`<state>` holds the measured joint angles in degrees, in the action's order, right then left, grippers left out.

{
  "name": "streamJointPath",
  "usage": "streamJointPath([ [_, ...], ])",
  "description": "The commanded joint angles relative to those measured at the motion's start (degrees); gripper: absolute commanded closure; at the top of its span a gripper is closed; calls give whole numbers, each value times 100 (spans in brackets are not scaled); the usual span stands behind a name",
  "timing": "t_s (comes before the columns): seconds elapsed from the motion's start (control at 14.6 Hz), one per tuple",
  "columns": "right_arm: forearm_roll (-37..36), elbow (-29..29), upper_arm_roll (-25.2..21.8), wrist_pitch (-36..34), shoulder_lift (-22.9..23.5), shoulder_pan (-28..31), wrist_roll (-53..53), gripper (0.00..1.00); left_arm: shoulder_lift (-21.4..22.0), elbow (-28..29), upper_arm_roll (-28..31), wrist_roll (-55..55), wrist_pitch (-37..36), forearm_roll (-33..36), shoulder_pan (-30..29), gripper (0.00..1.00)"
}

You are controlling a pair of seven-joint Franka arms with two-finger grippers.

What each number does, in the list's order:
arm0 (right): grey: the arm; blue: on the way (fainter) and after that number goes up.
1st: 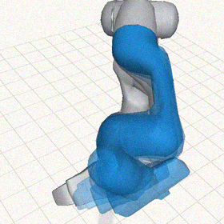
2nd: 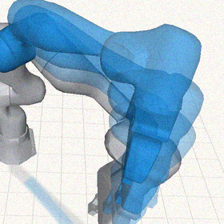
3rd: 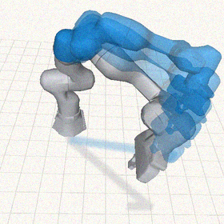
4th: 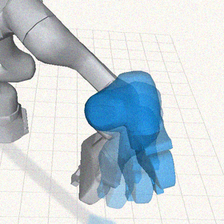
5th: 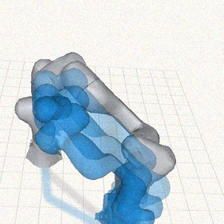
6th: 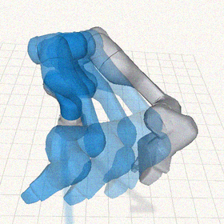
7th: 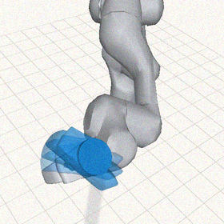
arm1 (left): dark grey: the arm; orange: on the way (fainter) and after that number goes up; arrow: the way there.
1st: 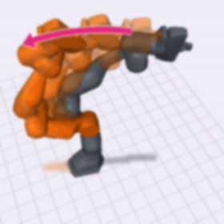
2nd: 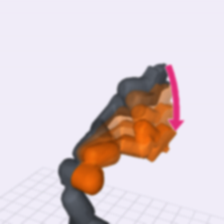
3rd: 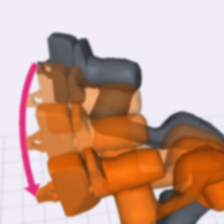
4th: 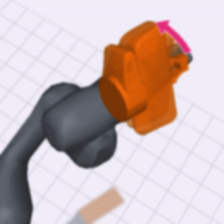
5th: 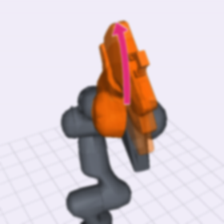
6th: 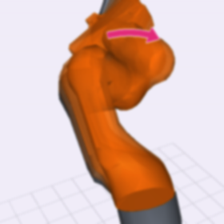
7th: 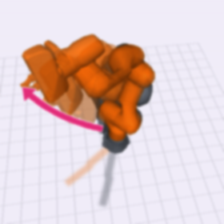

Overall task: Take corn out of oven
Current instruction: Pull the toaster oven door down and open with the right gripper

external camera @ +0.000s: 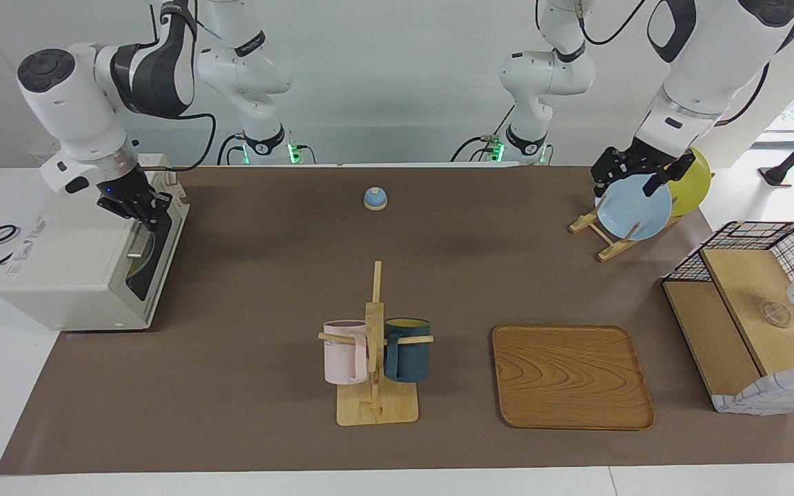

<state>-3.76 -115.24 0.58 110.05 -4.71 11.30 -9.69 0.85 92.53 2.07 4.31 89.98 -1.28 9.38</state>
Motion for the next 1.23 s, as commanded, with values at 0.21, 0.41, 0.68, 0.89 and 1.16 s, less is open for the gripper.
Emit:
streamJointPath([
  [0.21,-46,-201,22,210,-38,189,-297,100,30,-42,-40,-10,-112,119,-42,0],
  [0.41,-46,-244,22,210,-21,259,-314,100,30,-51,-40,-10,-112,119,-42,0],
  [0.68,-46,-332,22,290,-12,268,-341,100,30,-42,-40,-10,-112,119,-42,0],
  [0.89,-46,-376,22,316,-21,268,-367,100,30,-51,-40,-10,-112,119,-42,0],
  [1.16,-37,-403,30,325,-12,242,-323,100,30,-51,-40,-10,-103,119,-42,0],
])
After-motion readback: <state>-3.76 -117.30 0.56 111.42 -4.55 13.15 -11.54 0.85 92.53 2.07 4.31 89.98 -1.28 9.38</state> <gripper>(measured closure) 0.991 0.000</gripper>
